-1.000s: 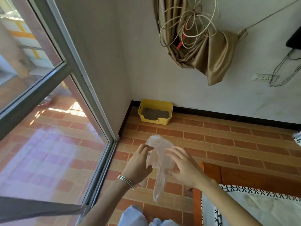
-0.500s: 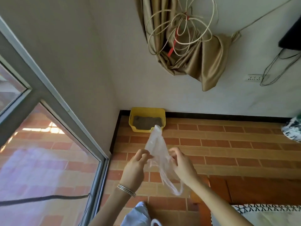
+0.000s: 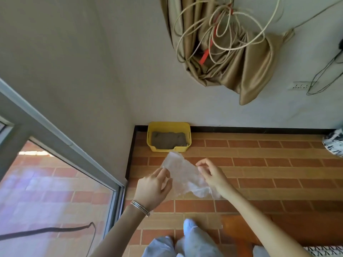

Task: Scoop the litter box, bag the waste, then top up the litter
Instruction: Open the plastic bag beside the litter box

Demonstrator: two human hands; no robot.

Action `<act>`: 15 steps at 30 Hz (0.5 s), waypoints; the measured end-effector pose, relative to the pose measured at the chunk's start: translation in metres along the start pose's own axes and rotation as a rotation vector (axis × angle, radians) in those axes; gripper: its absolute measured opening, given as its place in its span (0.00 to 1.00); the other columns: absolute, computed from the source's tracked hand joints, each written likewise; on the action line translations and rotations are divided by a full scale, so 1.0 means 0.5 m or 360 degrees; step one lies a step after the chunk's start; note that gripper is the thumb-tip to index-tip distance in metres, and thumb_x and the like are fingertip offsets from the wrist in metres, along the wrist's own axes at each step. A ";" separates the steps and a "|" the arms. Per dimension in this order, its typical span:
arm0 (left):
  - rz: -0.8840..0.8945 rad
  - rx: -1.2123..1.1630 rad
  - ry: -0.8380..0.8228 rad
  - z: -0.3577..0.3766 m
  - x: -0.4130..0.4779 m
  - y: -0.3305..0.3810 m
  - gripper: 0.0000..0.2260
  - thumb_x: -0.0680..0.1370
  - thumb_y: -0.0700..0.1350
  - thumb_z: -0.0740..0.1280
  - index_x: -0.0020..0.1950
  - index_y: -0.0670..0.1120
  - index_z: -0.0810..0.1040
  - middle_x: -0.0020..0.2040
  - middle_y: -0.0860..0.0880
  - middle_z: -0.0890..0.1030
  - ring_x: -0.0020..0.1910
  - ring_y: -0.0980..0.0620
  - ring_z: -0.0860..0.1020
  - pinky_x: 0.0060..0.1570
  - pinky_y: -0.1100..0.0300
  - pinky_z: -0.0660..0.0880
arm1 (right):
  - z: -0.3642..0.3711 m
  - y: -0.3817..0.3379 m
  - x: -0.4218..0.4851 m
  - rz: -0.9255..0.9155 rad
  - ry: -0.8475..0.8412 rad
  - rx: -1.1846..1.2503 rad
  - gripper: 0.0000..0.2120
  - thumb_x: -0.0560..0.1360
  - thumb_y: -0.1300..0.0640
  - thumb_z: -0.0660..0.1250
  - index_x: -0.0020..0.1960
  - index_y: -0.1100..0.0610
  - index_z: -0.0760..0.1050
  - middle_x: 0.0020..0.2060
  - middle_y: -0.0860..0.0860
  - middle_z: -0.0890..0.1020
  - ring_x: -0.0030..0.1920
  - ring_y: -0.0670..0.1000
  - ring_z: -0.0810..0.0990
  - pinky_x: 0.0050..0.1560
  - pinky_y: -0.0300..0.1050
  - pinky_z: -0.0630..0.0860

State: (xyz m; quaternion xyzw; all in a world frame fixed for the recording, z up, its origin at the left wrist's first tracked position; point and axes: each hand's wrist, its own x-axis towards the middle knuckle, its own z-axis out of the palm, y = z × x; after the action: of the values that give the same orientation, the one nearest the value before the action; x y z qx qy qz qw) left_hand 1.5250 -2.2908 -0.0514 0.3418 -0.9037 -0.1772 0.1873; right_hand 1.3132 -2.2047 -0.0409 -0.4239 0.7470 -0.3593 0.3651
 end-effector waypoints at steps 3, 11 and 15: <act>-0.0037 0.0164 -0.0237 0.004 0.028 -0.045 0.16 0.72 0.64 0.59 0.49 0.53 0.65 0.35 0.58 0.77 0.25 0.57 0.73 0.21 0.63 0.71 | -0.017 0.007 0.039 -0.0088 -0.0183 -0.0150 0.04 0.74 0.47 0.65 0.47 0.45 0.71 0.38 0.47 0.80 0.37 0.44 0.79 0.38 0.39 0.74; -0.0111 0.0180 -0.0126 0.034 0.120 -0.127 0.07 0.65 0.48 0.77 0.36 0.50 0.80 0.38 0.54 0.81 0.26 0.53 0.78 0.20 0.62 0.72 | -0.094 0.043 0.179 -0.0229 -0.0664 -0.0951 0.13 0.71 0.44 0.68 0.49 0.51 0.77 0.41 0.40 0.77 0.41 0.39 0.74 0.45 0.39 0.72; -0.0234 0.0194 -0.0087 0.063 0.184 -0.123 0.08 0.65 0.48 0.77 0.37 0.49 0.79 0.37 0.54 0.77 0.29 0.55 0.76 0.20 0.65 0.72 | -0.109 0.063 0.250 -0.0242 -0.0623 -0.0887 0.08 0.75 0.47 0.64 0.41 0.50 0.72 0.39 0.42 0.71 0.38 0.44 0.73 0.42 0.41 0.71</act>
State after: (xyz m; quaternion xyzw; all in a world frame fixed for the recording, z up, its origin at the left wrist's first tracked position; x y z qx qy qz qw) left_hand 1.4803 -2.3911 -0.0865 0.4130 -0.8901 -0.1444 0.1280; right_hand 1.2084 -2.2925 -0.0719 -0.6225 0.6985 -0.0796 0.3438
